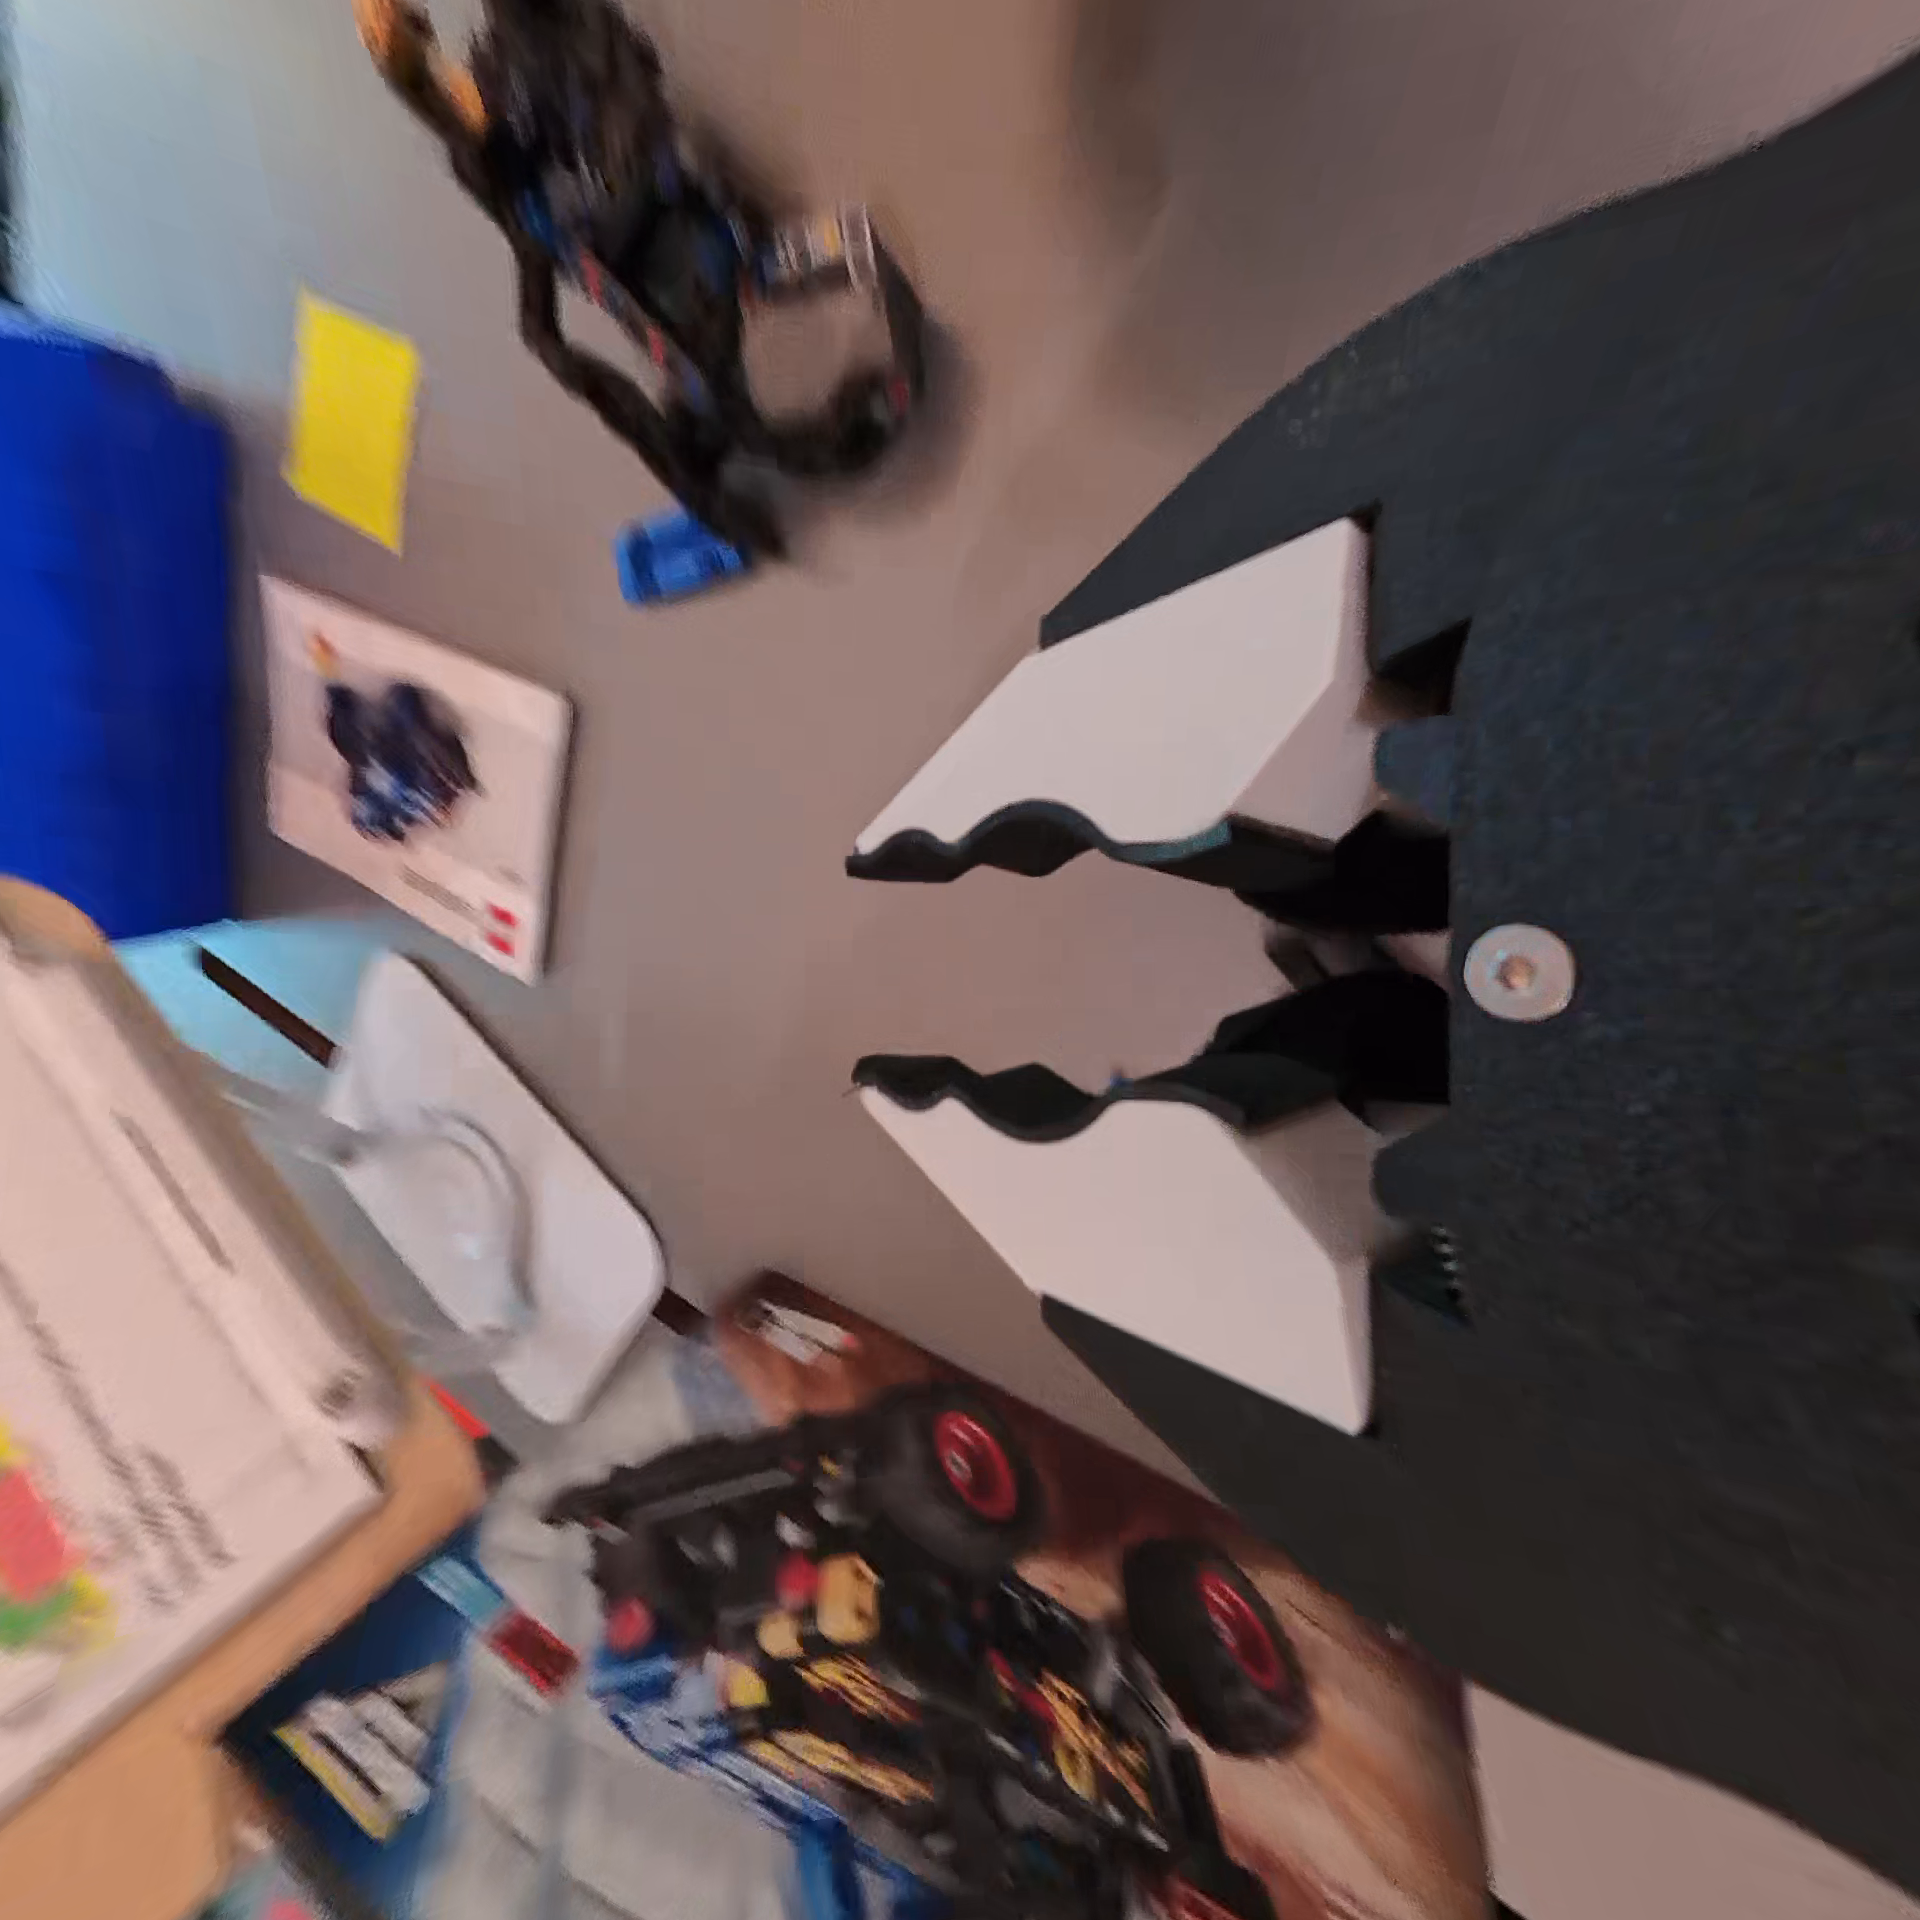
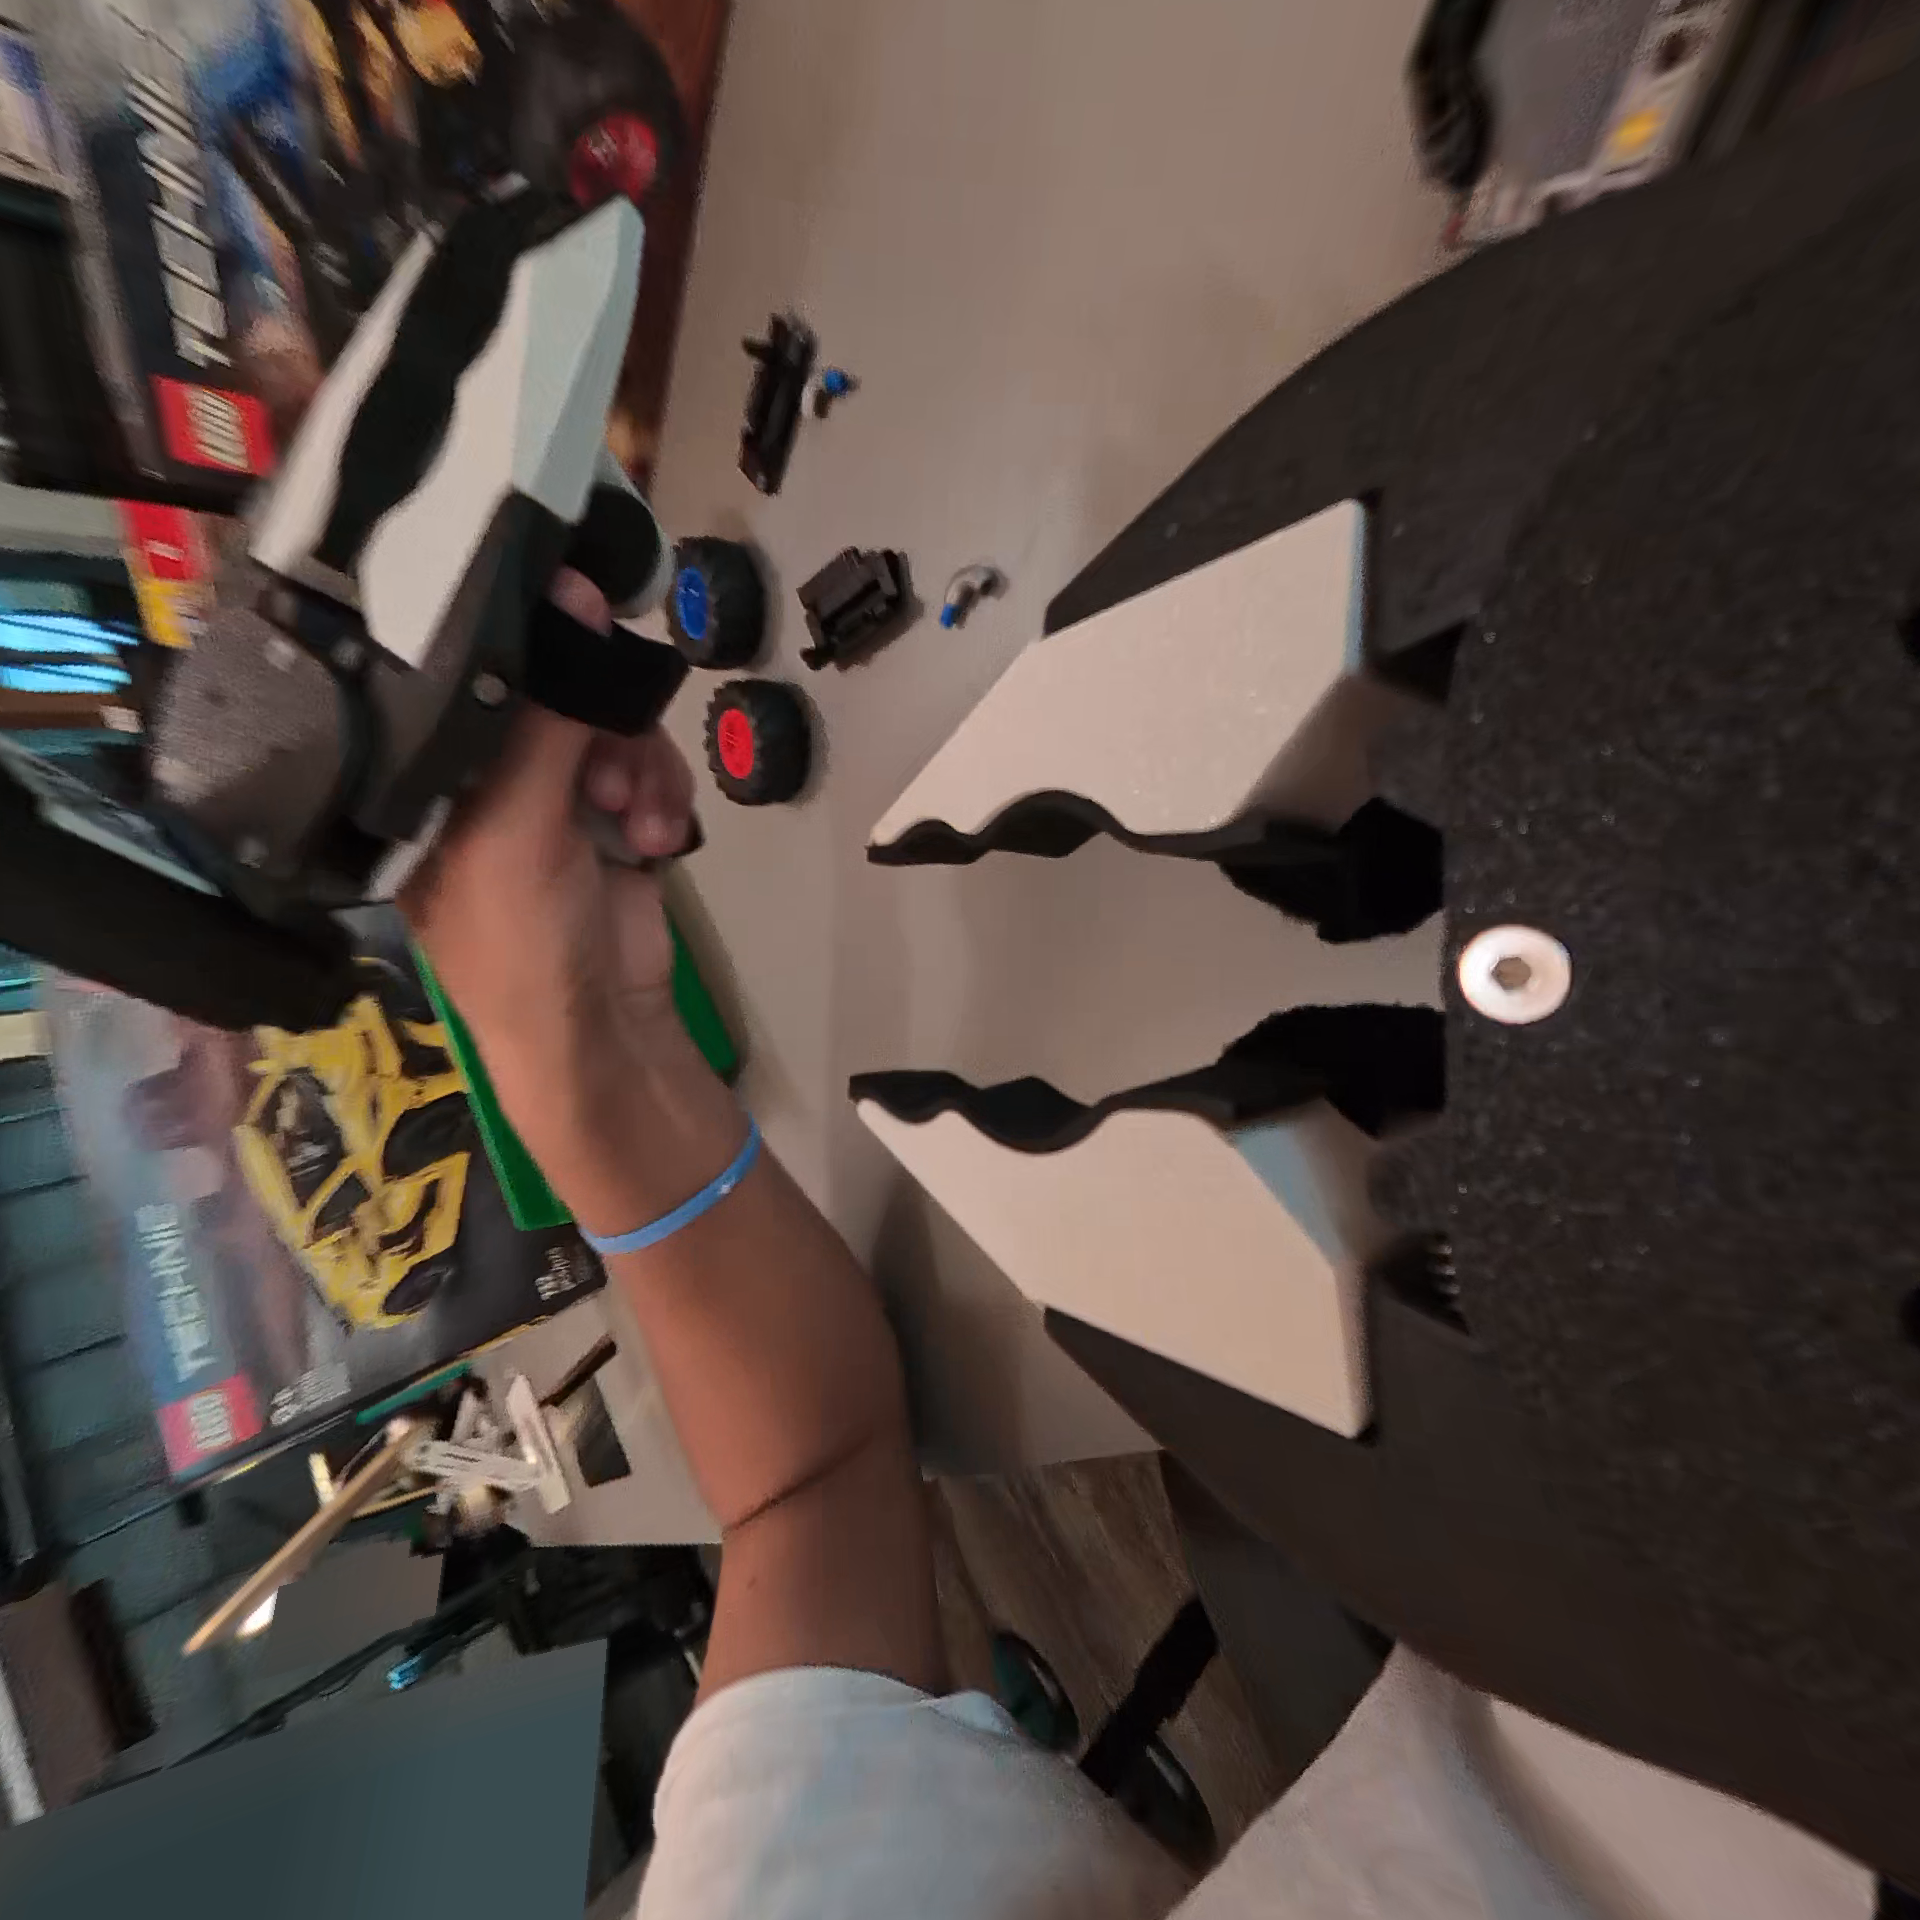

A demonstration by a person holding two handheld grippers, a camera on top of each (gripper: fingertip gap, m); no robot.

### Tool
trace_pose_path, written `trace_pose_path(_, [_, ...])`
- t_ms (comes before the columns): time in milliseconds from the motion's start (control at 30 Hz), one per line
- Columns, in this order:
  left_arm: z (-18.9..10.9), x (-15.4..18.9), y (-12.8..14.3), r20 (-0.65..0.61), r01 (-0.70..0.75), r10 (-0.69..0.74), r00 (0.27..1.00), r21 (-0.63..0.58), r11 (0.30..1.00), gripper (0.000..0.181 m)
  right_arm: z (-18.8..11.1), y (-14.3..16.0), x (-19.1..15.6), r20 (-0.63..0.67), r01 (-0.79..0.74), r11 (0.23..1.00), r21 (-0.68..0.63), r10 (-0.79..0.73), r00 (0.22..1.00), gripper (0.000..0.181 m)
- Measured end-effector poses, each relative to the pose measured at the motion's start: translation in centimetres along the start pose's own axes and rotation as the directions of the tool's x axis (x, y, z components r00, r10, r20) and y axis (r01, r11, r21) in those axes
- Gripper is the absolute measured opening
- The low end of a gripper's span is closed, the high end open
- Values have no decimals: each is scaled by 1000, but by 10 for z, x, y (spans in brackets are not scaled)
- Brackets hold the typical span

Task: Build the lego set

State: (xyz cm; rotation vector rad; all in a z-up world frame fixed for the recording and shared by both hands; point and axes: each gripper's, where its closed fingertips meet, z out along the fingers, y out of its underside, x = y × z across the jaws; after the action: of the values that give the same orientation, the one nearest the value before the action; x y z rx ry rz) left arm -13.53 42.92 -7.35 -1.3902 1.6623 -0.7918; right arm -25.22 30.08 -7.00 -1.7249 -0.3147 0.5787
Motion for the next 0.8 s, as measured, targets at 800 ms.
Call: trace_pose_path(800, [81, 206, -7, -389, -197, 231, 892, 125, 972, 45, -229, 51, 141, -423, 121, 980, -159, -178, 888, 29])
